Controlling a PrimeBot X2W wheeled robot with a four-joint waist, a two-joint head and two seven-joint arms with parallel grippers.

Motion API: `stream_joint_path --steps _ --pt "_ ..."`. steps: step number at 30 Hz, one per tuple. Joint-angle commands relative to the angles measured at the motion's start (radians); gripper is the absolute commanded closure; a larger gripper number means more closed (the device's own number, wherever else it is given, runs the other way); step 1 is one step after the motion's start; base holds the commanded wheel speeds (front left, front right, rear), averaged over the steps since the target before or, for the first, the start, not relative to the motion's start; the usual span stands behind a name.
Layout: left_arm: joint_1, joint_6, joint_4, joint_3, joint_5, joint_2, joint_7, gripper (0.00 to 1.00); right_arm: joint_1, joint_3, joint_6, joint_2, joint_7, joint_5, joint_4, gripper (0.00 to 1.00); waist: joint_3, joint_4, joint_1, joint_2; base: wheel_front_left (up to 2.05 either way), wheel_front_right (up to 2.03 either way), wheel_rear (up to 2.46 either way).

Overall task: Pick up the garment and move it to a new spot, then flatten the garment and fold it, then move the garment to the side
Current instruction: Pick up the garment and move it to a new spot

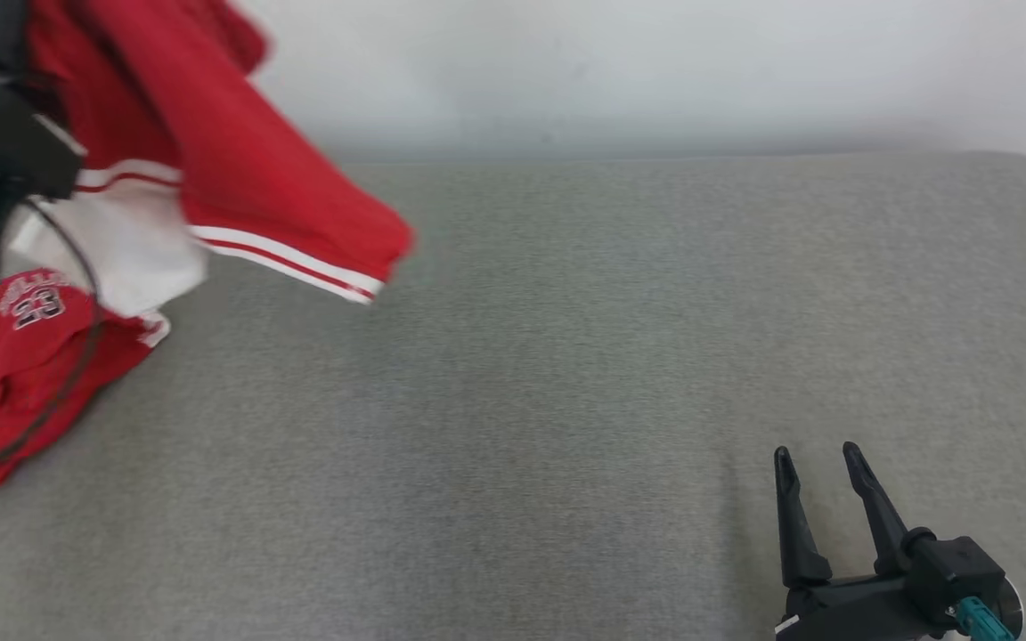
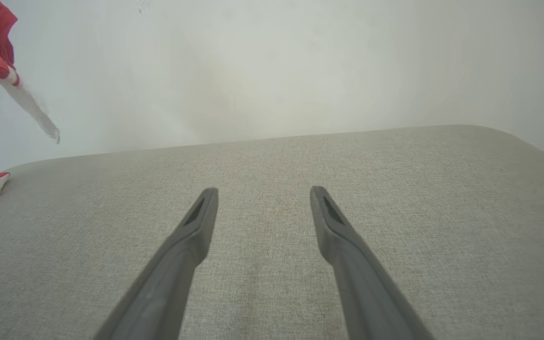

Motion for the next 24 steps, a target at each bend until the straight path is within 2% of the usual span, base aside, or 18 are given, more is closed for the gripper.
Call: stream_joint_path --steps 1,8,15,24 --pt "0.003 0.005 -0.03 -0.011 -0.006 -0.028 0.006 1.0 0.01 0.005 -0.002 0.001 -0.004 0.009 -0.002 0.0 0.006 -0.061 0.0001 0.0001 0.0 0.0 0.0" --pt "0.036 0.02 -0.135 -0.077 -0.014 -0.13 0.032 1.0 0.013 0.006 -0.002 0.001 -0.004 0.017 -0.01 0.0 0.027 -0.148 0.0001 0.0001 0.0 0.0 0.0" --pt "0.112 0.02 -0.145 -0.161 -0.022 -0.223 0.037 1.0 -0.001 0.013 -0.002 0.001 -0.004 0.028 -0.012 0.0 0.054 -0.187 0.0001 0.0001 0.0 0.0 0.0" --pt "0.271 0.007 -0.065 -0.273 -0.015 -0.268 0.018 1.0 -0.017 0.022 -0.002 0.001 -0.004 0.034 -0.019 0.0 0.068 -0.201 0.0001 0.0001 0.0 0.0 0.0"
